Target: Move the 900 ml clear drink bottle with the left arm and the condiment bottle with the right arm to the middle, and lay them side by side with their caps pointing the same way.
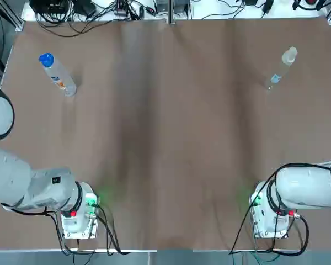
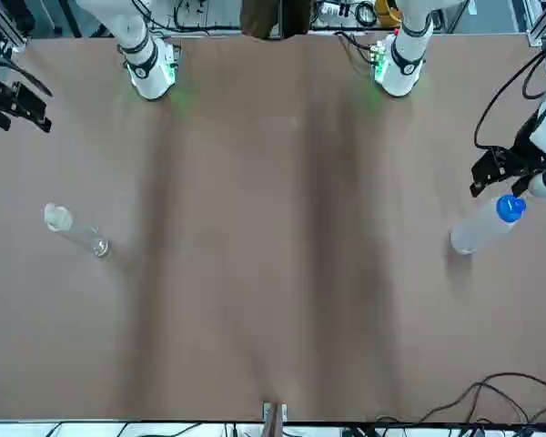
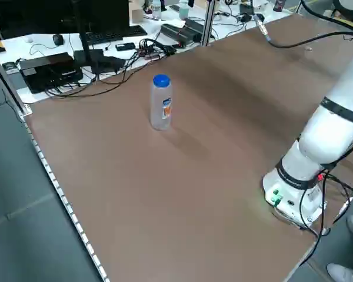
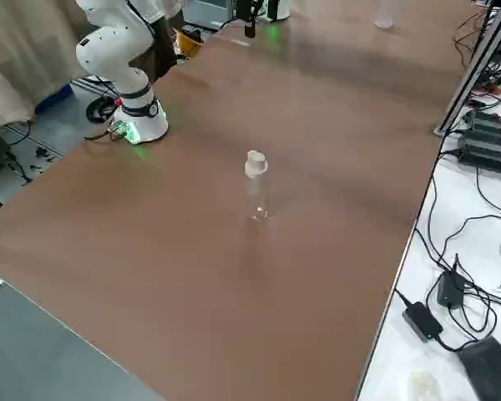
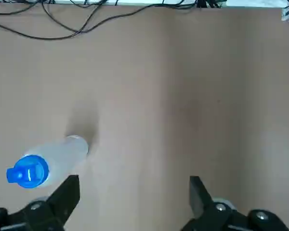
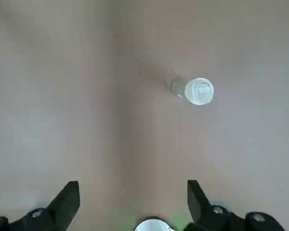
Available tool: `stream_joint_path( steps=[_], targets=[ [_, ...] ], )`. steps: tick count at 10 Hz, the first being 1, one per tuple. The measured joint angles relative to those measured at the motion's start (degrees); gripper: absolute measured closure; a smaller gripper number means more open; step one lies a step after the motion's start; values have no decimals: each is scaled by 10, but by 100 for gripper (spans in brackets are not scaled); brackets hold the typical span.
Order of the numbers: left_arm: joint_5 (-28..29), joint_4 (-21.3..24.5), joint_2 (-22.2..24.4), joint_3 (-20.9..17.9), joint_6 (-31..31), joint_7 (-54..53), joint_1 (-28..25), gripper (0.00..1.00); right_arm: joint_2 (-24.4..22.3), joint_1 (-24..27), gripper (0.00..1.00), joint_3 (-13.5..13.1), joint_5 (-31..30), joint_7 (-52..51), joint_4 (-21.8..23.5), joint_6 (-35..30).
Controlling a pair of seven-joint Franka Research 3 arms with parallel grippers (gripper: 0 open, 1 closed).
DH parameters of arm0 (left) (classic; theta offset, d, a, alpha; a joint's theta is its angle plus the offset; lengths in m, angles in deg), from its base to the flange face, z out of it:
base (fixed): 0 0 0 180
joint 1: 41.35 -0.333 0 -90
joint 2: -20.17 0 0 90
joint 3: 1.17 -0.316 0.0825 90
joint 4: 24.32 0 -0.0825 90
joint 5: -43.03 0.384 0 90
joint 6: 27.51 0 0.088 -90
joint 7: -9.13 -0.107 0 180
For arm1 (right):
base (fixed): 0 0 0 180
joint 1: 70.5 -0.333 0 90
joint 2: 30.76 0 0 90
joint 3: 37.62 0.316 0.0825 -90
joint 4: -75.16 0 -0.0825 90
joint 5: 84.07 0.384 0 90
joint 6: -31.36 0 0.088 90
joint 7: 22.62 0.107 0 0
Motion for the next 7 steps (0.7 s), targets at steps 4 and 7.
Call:
stream_joint_path(
  steps=[4, 7],
  targets=[
    [0, 1, -6, -1, -2, 5, -14, 0, 0, 0, 1, 0, 0, 0, 0, 0],
    [0, 23, -33, -2, -5, 5, -55, 0, 0, 0, 1, 0, 0, 0, 0, 0]
  ],
)
